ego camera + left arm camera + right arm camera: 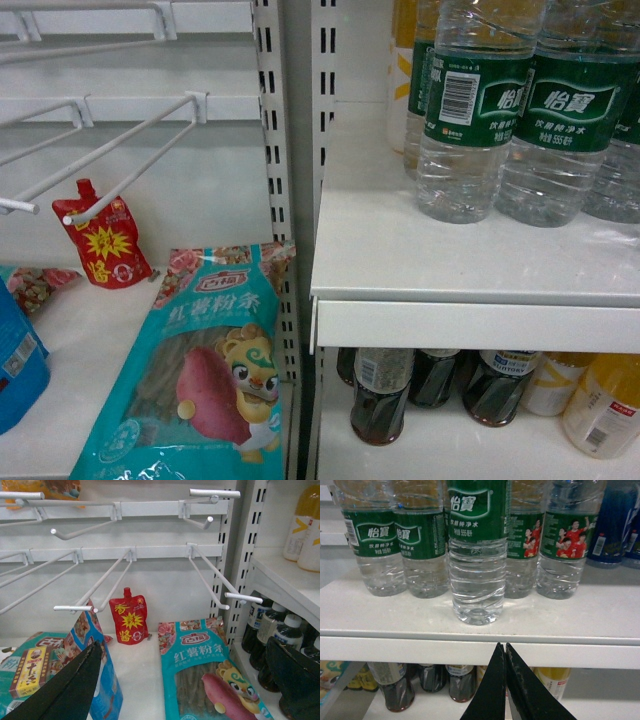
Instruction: Move water from second to third shelf
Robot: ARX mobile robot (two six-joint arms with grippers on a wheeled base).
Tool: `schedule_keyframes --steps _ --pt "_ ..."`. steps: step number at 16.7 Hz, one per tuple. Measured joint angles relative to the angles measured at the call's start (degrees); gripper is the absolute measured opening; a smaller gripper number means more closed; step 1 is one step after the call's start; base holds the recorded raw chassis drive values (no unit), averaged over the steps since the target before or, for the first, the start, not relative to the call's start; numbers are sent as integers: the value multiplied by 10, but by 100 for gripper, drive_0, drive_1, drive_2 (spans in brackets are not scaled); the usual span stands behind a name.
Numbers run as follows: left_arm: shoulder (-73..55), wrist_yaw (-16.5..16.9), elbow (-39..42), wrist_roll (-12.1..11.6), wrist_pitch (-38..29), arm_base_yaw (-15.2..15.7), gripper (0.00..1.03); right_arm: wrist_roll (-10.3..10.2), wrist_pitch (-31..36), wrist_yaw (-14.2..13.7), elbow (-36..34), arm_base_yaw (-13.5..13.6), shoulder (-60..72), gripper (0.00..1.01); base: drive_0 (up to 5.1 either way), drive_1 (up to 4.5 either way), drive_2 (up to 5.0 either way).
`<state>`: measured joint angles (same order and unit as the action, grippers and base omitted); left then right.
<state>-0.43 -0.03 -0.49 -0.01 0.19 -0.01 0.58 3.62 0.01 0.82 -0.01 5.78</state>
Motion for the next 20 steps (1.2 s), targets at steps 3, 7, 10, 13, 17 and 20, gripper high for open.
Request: schedule_keyframes --steps 3,7,10,13,17,20 --pt "0 0 0 0 0 0 98 -1 -43 0 -1 0 -55 2 0 0 0" --pt "0 0 0 0 0 0 98 -1 -38 0 -1 0 -56 35 0 0 0" --pt "0 0 0 0 0 0 98 -1 -38 0 -1 0 -56 74 0 0 0" --pt "0 0 0 0 0 0 98 -1 -38 0 -1 0 -56 98 0 0 0" --pt "0 0 0 0 0 0 98 -1 -38 0 -1 0 -56 98 0 0 0" --pt "0 0 0 0 0 0 98 -1 -38 0 -1 0 -56 98 0 0 0"
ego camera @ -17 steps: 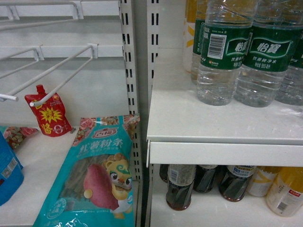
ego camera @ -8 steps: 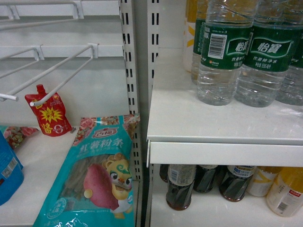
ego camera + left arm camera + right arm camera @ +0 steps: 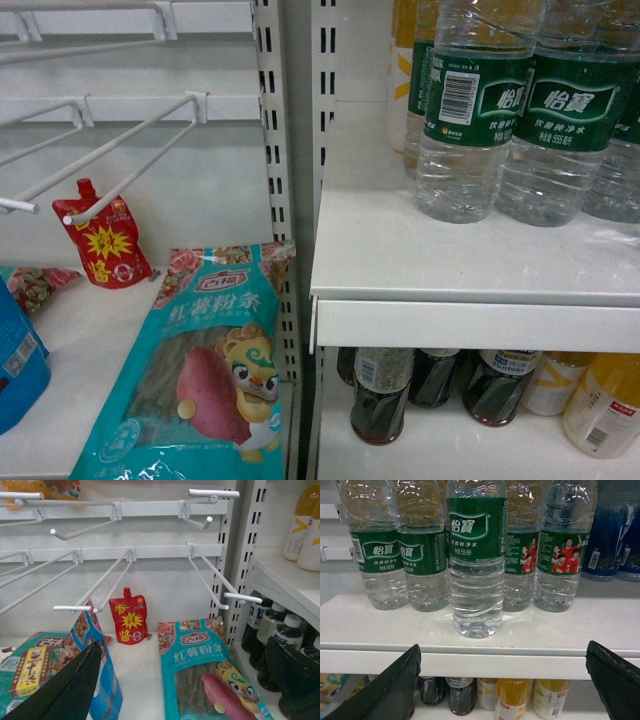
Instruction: Move water from second to third shelf
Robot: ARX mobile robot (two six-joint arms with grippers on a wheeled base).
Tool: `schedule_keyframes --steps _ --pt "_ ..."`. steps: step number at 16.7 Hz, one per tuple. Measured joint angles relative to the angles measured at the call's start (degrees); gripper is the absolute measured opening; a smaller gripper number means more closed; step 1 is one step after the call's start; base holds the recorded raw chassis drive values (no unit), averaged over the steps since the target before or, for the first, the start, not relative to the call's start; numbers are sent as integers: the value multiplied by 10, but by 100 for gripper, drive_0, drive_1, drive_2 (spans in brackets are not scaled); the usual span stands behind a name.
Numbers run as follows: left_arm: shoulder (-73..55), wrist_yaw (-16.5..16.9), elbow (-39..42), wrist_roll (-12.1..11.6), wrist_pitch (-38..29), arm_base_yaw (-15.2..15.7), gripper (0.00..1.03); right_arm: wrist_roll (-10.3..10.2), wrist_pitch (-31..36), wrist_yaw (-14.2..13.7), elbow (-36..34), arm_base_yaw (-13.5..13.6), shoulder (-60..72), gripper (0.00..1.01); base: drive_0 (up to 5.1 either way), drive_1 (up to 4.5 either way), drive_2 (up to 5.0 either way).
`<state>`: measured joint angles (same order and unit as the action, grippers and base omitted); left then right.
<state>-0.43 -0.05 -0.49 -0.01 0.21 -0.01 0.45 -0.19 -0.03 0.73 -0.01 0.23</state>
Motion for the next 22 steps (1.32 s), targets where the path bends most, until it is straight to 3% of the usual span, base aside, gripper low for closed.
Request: schedule_keyframes --steps 22 --pt "0 1 0 0 2 0 98 -1 -2 0 0 0 0 98 0 0 0"
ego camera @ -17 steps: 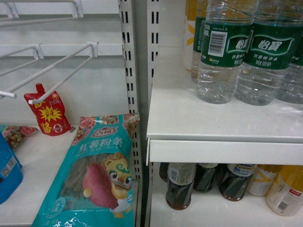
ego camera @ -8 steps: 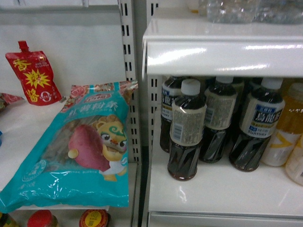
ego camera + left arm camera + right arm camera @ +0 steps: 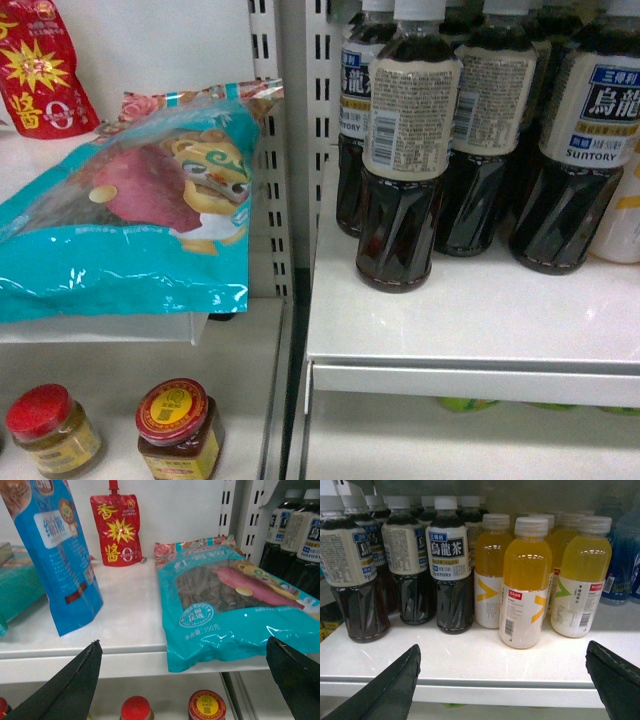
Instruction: Move water from second to third shelf
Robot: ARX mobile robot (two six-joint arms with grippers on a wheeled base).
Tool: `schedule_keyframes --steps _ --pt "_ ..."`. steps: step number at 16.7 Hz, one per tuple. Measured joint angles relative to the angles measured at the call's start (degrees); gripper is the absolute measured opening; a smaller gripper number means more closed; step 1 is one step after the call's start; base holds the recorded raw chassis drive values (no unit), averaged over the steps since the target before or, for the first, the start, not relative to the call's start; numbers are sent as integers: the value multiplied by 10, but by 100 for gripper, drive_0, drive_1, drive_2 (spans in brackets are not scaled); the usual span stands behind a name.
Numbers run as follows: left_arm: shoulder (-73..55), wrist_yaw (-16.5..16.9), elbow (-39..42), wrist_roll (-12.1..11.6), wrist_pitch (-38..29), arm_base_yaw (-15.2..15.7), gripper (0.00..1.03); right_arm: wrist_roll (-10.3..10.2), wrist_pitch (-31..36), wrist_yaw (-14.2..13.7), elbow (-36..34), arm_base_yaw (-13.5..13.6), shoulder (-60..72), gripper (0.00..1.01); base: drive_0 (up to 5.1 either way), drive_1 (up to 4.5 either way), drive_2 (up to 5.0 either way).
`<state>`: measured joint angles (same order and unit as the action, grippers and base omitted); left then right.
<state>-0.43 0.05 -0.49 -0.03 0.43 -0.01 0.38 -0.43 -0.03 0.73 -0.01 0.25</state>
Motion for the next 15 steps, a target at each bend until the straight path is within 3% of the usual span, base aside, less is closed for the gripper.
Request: schedule_keyframes --steps 15 --pt "0 -1 0 0 -2 0 98 0 2 0 0 0 0 98 0 0 0"
